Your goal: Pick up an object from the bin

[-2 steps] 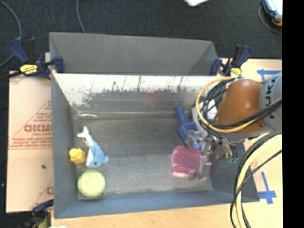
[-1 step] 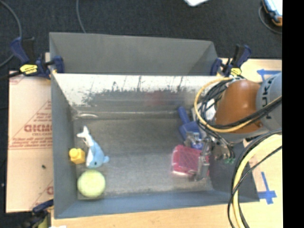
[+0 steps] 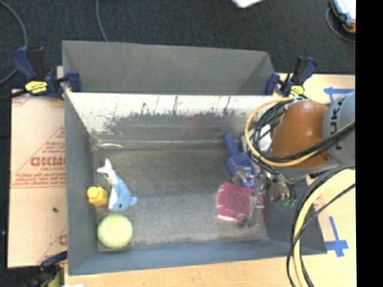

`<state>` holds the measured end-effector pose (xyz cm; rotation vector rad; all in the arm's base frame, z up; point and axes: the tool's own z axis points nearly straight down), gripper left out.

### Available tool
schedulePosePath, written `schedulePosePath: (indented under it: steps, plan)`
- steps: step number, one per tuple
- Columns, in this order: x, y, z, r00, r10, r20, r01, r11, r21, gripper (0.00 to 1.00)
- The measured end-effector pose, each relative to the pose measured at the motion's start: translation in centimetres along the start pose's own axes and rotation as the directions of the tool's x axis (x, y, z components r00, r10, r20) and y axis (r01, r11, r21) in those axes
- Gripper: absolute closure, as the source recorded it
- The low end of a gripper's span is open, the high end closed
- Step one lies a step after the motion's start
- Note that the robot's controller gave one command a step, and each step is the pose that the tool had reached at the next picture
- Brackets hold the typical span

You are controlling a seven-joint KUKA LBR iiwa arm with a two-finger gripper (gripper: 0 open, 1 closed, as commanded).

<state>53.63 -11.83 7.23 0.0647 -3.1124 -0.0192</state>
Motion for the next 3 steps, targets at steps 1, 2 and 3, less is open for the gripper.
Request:
schedulePosePath:
  steps: [1, 2, 3]
  plan:
    - [0.0, 0.0, 0.0, 1.0, 0.001, 0.0, -0.001, 1.0, 0.0, 1.0]
    - [0.0, 0.0, 0.0, 1.0, 0.001, 0.0, -0.001, 1.0, 0.0, 1.0]
    - [0.0, 0.0, 0.01, 1.0, 0.002, 0.0, -0.002, 1.0, 0.0, 1.0]
